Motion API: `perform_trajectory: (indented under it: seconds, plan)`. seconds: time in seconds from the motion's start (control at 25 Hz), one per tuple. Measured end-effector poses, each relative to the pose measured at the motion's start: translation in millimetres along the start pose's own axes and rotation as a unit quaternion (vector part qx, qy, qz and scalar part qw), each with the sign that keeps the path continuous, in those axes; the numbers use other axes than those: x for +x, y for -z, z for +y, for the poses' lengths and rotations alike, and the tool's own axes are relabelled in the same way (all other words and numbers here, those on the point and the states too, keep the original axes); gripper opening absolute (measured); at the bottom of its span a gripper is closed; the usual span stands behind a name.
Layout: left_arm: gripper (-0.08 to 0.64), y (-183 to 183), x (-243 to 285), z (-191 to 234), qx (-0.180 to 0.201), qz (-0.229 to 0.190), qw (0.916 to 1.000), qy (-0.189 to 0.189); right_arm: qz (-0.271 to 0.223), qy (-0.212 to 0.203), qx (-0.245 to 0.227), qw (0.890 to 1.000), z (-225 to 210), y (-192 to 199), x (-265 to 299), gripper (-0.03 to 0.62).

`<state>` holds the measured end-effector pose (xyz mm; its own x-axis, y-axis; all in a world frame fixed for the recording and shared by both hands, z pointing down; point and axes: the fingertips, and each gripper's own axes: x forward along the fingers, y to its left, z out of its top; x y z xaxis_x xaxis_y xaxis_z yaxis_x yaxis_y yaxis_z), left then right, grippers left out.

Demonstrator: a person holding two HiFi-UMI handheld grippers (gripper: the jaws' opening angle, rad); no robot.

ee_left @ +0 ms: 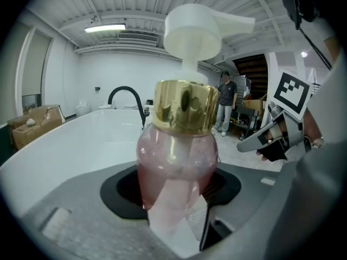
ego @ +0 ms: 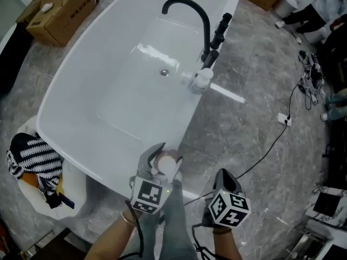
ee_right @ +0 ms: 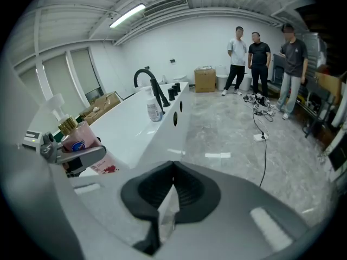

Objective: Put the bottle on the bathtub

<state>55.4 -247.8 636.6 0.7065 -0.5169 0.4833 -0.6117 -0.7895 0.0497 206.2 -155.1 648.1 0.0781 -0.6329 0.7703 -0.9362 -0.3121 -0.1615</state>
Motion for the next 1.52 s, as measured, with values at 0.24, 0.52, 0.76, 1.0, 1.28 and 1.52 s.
perform_trajectory:
  seconds: [0.24,0.52,0.76,1.0,1.28,1.52]
  plan:
    - [0.278,6,-9,-3,-0.014,0.012,0.9998,-0.002,-0.009,-0.002,-0.007,1.0,5,-8,-12,0.002]
    - [0.278,18,-44,-5,-0.044,0.043,0.9981,0.003,-0.018,-0.011,-0.014,1.0,24,-18,-31,0.002]
    - [0.278,2,-87,10,-0.105,0.041,0.9935,-0.015,-0.037,-0.027,-0.023,0.999,49,-37,-53,0.002]
    - [0.276,-43,-143,46,-0.127,0.018,0.9885,-0.081,-0.087,-0.067,-0.041,0.993,76,-74,-86,0.002]
    - [0.104,-117,-196,82,-0.105,-0.054,0.9805,-0.158,-0.147,-0.062,-0.061,0.985,74,-122,-132,0.002]
    - [0.023,-163,-223,101,-0.096,-0.099,0.9709,-0.196,-0.199,-0.049,-0.058,0.977,60,-162,-165,0.002]
